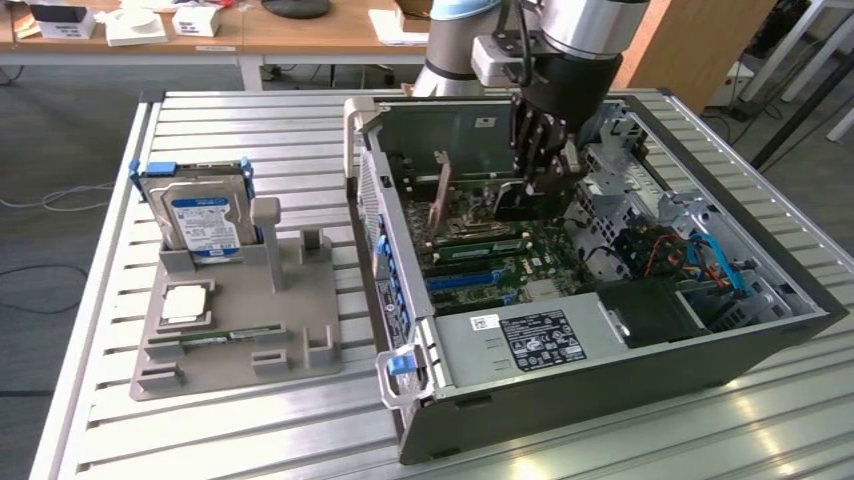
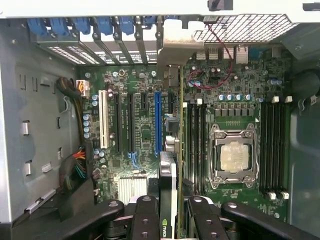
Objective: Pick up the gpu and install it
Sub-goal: 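Insert the gpu into the slot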
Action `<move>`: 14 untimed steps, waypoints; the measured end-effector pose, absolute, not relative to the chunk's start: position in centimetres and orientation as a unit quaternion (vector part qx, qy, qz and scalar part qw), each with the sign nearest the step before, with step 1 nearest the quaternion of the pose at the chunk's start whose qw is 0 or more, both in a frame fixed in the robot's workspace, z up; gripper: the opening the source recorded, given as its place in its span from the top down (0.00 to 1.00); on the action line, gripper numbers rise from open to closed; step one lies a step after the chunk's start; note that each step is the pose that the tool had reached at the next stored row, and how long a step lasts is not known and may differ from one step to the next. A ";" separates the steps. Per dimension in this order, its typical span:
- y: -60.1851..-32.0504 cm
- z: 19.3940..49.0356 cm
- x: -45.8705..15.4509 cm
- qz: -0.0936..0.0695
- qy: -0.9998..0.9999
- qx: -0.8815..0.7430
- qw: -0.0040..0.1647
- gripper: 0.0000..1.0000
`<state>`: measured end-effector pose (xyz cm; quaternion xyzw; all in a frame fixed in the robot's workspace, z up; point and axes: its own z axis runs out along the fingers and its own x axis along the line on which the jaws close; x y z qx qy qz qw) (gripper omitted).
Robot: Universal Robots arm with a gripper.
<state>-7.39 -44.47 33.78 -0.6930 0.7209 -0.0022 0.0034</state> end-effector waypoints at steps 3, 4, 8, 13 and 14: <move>-44.5 33.4 -7.4 -0.002 0.721 -0.693 0.004 0.73; -44.5 33.2 -7.4 -0.002 0.721 -0.693 0.004 0.73; -44.5 32.7 -7.4 -0.003 0.721 -0.692 0.004 0.73; -44.5 32.0 -7.4 -0.005 0.722 -0.692 0.006 0.73; -44.5 31.8 -7.4 -0.006 0.721 -0.692 0.007 0.73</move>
